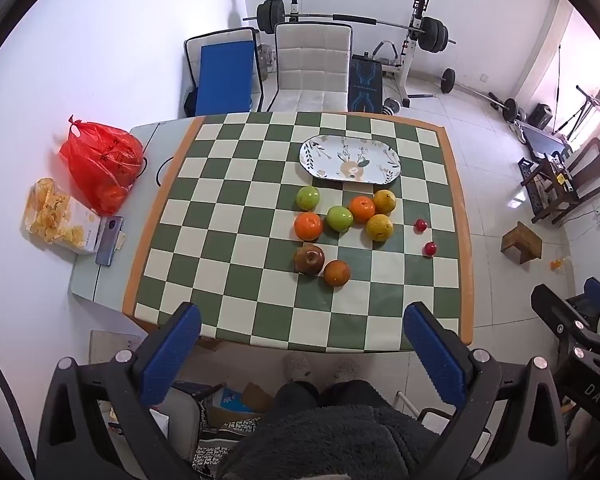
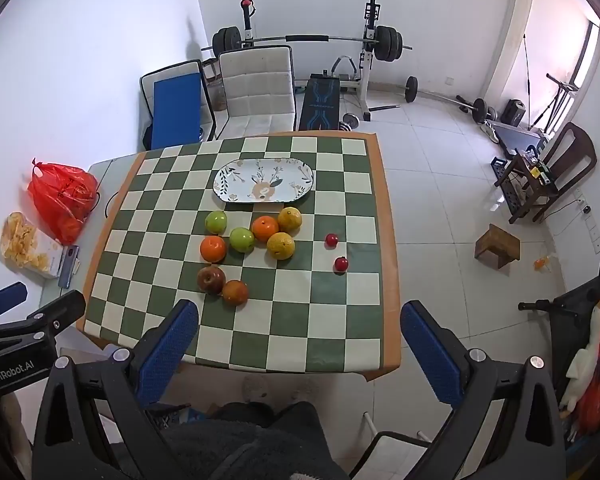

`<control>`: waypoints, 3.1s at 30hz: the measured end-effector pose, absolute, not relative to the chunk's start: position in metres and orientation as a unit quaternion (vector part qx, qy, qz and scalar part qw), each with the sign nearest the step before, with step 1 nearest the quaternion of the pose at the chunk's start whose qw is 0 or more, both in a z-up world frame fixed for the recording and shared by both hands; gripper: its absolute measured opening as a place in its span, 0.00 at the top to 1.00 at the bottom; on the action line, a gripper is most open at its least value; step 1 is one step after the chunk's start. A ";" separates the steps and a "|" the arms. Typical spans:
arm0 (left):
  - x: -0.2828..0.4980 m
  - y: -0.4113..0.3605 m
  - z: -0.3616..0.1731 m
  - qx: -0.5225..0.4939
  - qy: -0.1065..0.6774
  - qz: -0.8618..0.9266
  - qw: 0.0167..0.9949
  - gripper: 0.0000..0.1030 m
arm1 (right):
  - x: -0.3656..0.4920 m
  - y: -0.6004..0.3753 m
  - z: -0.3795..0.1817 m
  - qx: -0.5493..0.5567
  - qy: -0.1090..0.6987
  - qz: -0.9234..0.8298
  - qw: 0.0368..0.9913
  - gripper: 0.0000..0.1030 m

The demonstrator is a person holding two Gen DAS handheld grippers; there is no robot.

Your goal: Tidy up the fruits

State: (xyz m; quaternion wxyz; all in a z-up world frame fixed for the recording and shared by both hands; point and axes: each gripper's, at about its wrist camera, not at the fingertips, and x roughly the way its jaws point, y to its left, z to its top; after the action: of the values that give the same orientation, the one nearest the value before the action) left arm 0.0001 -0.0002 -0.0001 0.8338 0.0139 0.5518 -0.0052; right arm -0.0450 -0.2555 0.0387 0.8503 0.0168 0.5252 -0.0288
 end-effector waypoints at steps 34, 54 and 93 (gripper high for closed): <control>-0.002 -0.002 -0.003 0.009 0.553 -0.010 0.833 0.00 | -0.039 -0.258 0.037 0.016 0.524 -0.030 0.851 0.00; -0.003 -0.002 -0.004 0.006 0.552 -0.011 0.834 0.00 | -0.034 -0.263 0.035 0.011 0.524 -0.034 0.851 0.00; 0.009 -0.034 0.005 -0.007 0.553 -0.013 0.833 0.00 | -0.026 -0.273 0.040 0.010 0.523 -0.036 0.851 0.00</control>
State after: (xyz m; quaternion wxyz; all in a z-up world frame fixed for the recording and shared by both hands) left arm 0.0094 -0.0345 0.0051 0.8328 -0.0070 0.5534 -0.0125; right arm -0.0257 -0.2729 0.0395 0.8513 0.0100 0.5233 -0.0359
